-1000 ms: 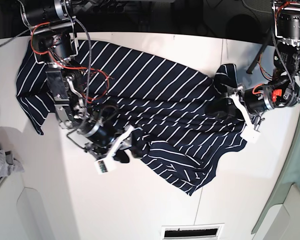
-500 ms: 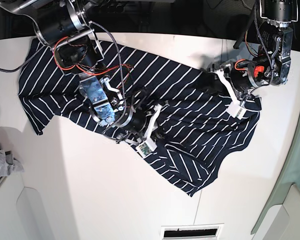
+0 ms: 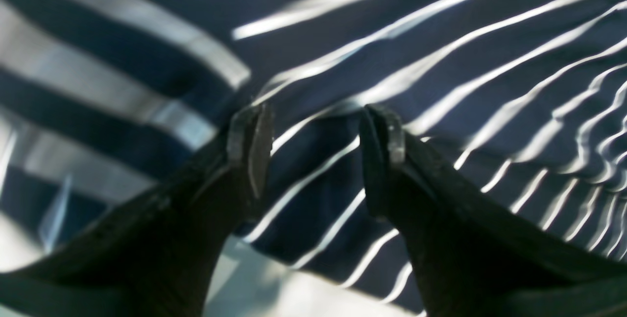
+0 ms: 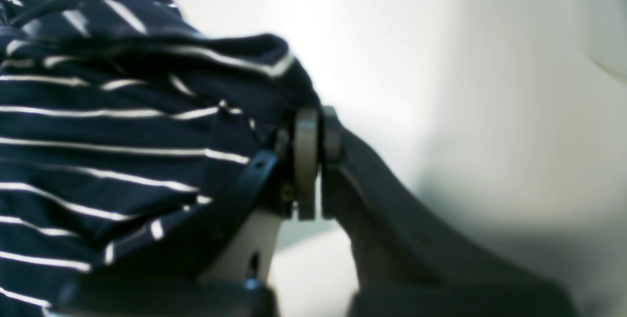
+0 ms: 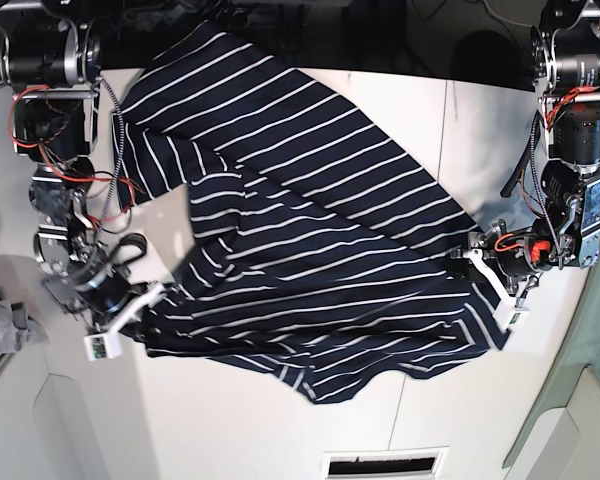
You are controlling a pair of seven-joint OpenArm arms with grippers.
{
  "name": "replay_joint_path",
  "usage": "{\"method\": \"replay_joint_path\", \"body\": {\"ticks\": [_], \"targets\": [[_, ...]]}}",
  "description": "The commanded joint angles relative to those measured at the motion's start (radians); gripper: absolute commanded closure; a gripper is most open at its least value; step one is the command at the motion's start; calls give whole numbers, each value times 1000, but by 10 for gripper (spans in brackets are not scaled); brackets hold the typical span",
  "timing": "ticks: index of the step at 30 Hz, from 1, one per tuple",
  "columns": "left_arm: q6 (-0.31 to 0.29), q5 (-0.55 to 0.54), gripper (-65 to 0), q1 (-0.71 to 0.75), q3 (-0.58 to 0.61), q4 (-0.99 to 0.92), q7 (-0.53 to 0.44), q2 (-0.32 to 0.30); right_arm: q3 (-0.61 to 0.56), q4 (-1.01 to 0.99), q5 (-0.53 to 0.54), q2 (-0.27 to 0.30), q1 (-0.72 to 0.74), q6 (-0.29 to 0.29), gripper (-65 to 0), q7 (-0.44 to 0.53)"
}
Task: Layout the t-shirt on the table in an organized manner, then fold the t-shirt properly
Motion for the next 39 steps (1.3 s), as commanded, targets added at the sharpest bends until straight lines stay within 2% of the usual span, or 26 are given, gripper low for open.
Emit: {"method": "replay_joint_path", "body": {"ticks": [1, 7, 12, 13, 15, 17, 18, 22, 26, 32, 35, 39], "targets": [[-17, -26, -314, -51, 8, 13, -15, -11, 29, 19, 28, 20, 20, 3, 0, 30], [-29, -39, -314, -140, 179, 13, -8, -6, 218, 21, 90, 39, -55, 4, 0, 26], [-40, -158, -314, -148, 265, 14, 78, -6, 274, 22, 199, 38, -102, 112, 0, 26], [-74, -192, -314, -146, 268, 16, 104, -6, 274, 22, 218, 38, -106, 119, -27, 25], [-133, -268, -313, -131, 267, 31, 150, -9, 274, 26, 271, 39, -112, 140, -209, 8], [-133, -330, -313, -100, 266, 70, 180, -26, 275, 50, 328, 38, -125, 153, -349, -29], [-133, -358, -313, -78, 266, 97, 184, -40, 275, 67, 346, 38, -135, 153, -381, -54], [-133, -393, -313, 49, 240, 244, 190, -101, 290, 199, 389, 38, -209, 152, -384, -180], [-133, -423, -313, 207, 119, 383, 190, -120, 338, 351, 462, 38, -307, 152, -384, -293], [-133, -472, -313, 454, -130, 541, 191, -64, 376, 467, 496, 38, -460, 153, -384, -315], [-133, -495, -313, 539, -185, 563, 194, -42, 356, 467, 504, 37, -509, 168, -384, -354], [-133, -502, -313, 620, -214, 597, 198, -17, 342, 476, 576, 38, -560, 171, -384, -367]]}}
